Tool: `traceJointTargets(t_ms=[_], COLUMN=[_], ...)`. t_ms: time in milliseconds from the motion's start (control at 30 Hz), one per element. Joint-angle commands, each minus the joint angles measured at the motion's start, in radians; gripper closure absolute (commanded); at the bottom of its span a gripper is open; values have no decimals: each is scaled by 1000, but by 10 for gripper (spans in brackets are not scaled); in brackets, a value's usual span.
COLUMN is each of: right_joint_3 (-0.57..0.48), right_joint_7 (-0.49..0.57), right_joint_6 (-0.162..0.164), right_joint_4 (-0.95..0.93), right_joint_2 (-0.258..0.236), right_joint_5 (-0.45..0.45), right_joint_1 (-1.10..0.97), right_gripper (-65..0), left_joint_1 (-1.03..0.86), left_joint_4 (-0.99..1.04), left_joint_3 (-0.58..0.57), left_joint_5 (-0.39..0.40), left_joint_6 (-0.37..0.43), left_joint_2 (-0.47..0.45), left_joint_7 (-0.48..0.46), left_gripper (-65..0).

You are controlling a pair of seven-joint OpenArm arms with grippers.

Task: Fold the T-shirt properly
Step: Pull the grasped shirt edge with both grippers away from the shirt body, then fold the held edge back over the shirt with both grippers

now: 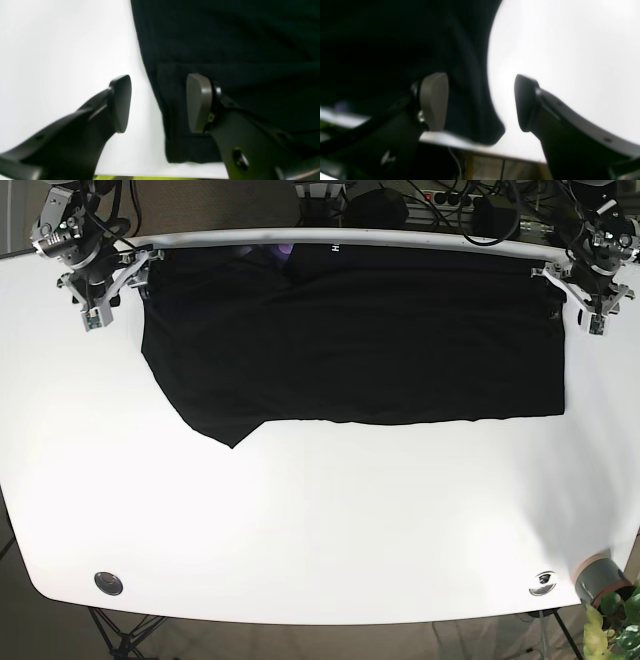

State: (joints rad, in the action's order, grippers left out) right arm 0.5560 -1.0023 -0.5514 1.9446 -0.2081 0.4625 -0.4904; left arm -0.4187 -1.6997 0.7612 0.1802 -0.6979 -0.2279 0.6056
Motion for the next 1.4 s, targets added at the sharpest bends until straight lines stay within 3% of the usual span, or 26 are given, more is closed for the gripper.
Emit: traceJointTargets(t_ms=[0,167,467,667,833,1000,1367], right_joint_3=[6,-6,-119,-221,-285,-345,-518], right_joint_7=[12,12,12,12,15,27,182], right_joint_6=[-5,-5,4,4,3,4,3], right_joint_4=[14,-29,-126,-201,-291,-459,-830], right_joint_2=[-14,-12,-14,-3,-3,-11,-14], right_joint_5=[3,3,-29,-175,-193,-196,-196], right_joint_1=[52,147,338,479,588,732,944], right_gripper=[-401,-401,-400,-400,-400,-400,-400], left_joint_1=[11,99,274,395,467,485,482], left_joint_4=[-41,-38,66,126,181,191,191], left_joint_3=[5,7,2,1,1,-13,-62], left_joint_5=[11,6,6,-107,-164,-173,-173], left_joint_6=[0,0,1,1,1,1,1], left_joint_2=[-20,-20,-20,-20,-18,-17,-17], left_joint_7=[-19,-19,-20,-20,-20,-22,-22], left_gripper=[-332,-332,-332,-332,-332,-332,-332])
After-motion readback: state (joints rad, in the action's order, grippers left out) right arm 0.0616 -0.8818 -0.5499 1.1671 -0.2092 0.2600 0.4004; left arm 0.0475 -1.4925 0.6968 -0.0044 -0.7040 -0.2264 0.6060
